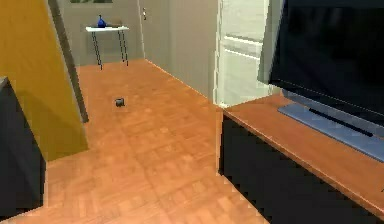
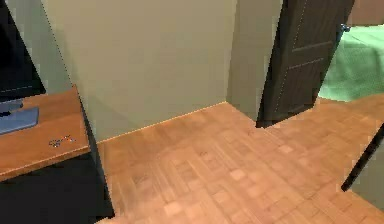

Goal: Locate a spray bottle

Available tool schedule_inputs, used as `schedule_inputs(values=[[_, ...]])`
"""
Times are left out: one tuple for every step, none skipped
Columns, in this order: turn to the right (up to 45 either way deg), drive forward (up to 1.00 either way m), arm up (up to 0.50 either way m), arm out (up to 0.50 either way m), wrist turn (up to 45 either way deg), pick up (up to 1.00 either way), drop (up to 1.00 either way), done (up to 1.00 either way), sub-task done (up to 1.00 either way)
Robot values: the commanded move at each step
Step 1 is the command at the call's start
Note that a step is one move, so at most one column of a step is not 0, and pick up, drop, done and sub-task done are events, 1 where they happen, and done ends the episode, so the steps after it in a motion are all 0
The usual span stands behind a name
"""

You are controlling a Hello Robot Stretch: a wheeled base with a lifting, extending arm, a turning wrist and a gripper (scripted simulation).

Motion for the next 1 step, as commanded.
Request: schedule_inputs(values=[[-45.0,0.00,0.00,0.00,0.0,0.00,0.00,0.00,0.00]])
